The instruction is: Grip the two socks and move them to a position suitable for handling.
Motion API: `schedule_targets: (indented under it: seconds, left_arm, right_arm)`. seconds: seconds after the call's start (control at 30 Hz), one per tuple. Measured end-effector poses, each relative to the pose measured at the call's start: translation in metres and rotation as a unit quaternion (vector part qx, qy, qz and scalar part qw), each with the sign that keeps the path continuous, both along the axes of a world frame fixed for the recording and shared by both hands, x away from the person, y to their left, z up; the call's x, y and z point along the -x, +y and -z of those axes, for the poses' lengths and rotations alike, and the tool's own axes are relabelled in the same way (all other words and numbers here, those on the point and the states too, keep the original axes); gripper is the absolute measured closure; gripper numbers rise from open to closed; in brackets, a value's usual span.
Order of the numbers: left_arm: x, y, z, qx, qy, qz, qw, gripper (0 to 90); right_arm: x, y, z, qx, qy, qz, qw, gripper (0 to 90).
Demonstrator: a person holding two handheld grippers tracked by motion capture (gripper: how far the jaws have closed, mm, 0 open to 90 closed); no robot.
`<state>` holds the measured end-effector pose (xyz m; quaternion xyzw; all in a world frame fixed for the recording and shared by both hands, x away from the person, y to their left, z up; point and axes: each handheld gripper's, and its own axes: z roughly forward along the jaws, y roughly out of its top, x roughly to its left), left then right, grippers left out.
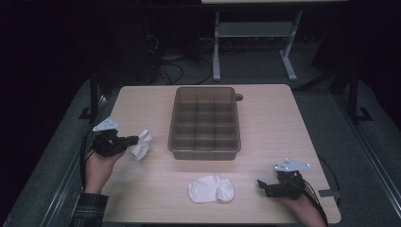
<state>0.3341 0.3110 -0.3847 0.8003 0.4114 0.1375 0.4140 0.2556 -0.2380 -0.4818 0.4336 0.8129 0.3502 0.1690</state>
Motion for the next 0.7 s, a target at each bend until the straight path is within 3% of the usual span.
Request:
schedule_targets:
  seconds: [0.7]
  left_arm:
    - [0.046,-0.031,-0.006,0.019,0.002,0.06,0.998,87.5]
  right_arm:
    - [0.0,0.0,0.0,0.0,0.0,0.0,1.0,9.6]
